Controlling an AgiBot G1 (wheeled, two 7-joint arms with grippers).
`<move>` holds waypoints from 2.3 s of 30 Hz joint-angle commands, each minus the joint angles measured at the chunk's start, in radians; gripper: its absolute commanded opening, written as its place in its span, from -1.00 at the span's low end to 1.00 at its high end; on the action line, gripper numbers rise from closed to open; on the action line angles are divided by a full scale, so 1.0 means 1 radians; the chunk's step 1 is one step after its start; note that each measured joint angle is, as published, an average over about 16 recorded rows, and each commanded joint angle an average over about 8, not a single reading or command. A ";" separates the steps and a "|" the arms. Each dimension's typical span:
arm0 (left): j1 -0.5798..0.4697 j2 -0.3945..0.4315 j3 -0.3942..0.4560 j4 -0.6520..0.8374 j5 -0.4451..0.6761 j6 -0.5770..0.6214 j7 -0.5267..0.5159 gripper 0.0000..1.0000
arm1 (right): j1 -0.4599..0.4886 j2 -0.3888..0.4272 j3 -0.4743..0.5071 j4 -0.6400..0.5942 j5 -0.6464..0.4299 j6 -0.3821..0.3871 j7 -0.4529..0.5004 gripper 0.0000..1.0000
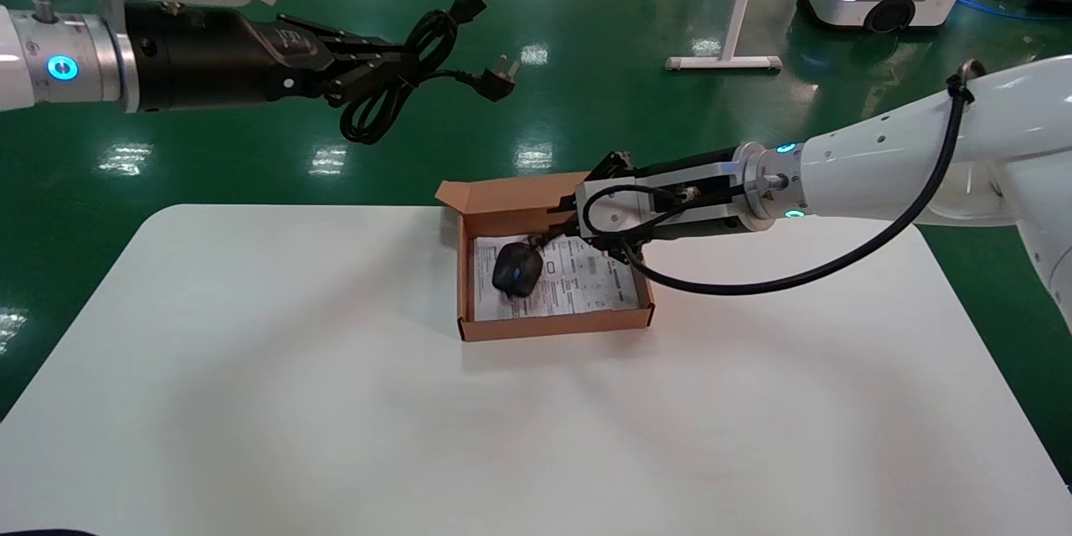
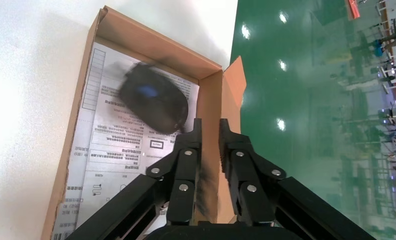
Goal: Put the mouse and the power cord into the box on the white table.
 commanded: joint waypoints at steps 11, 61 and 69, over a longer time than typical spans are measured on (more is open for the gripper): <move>0.059 0.118 -0.043 0.186 0.035 -0.021 0.117 -1.00 | 0.044 0.114 -0.001 0.008 -0.019 0.037 0.019 1.00; 0.615 -0.103 -0.265 -0.890 0.031 -0.043 -0.340 1.00 | -0.171 0.483 0.120 0.402 0.229 -0.088 0.370 1.00; 0.701 -0.203 -0.294 -1.057 -0.078 -0.004 -0.383 1.00 | -0.267 0.525 0.167 0.531 0.339 -0.132 0.487 1.00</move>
